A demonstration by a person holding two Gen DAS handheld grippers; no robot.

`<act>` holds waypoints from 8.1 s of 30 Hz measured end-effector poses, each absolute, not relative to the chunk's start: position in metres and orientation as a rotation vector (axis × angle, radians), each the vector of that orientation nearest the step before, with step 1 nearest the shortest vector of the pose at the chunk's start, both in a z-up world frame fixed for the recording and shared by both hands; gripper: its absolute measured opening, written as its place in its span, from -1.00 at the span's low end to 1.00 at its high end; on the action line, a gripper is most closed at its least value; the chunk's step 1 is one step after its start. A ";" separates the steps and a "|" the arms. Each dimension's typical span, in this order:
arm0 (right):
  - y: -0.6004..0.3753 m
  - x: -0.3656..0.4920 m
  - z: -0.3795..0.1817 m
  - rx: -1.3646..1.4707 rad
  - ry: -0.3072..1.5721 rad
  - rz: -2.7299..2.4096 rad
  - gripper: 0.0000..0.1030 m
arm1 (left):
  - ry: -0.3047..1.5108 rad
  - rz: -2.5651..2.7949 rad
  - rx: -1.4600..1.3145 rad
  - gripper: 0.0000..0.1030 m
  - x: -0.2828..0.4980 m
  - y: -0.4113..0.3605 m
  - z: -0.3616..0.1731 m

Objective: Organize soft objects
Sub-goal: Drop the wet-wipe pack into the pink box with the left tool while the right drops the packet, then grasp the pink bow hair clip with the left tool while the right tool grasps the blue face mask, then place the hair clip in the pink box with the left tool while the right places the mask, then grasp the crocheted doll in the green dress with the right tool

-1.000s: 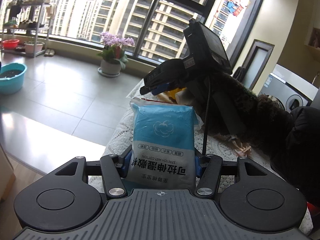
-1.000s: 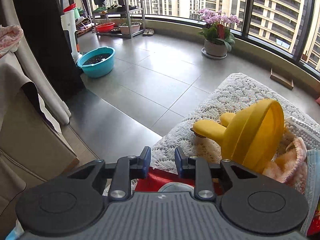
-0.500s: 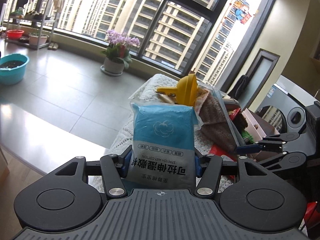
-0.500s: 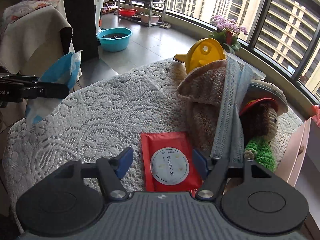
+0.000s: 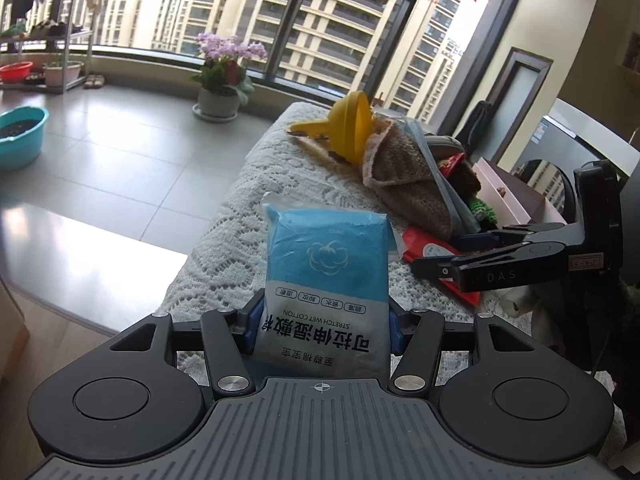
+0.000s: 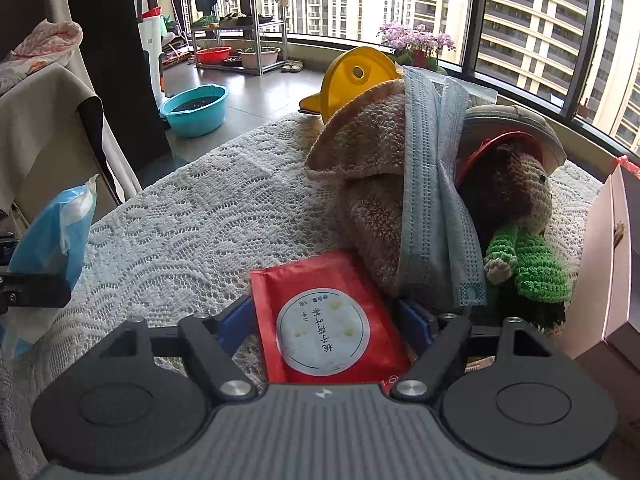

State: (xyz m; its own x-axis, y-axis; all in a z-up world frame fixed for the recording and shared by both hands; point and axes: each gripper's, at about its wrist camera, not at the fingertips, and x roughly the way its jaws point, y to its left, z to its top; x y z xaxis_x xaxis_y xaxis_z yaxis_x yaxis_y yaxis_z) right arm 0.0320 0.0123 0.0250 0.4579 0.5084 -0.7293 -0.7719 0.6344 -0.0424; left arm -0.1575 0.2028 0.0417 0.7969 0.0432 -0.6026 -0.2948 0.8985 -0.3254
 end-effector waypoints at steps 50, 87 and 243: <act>-0.184 0.134 0.081 0.024 0.792 0.506 -0.04 | 0.569 -0.039 -0.342 0.18 0.043 0.103 0.078; -0.037 0.103 0.096 -0.263 0.633 0.620 0.57 | 0.634 -0.100 -0.173 -0.64 -0.029 0.086 0.039; -0.181 -0.053 0.009 -0.149 0.586 0.443 0.36 | 0.534 0.284 -0.477 -0.54 0.012 0.161 0.068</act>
State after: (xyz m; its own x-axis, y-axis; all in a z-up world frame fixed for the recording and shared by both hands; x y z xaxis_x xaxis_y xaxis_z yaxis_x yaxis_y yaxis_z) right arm -0.0534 -0.1810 0.0085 0.7424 0.3614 -0.5641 -0.4447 0.8956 -0.0116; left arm 0.0123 0.1608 0.0677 0.8258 0.1355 -0.5474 -0.3780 0.8534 -0.3589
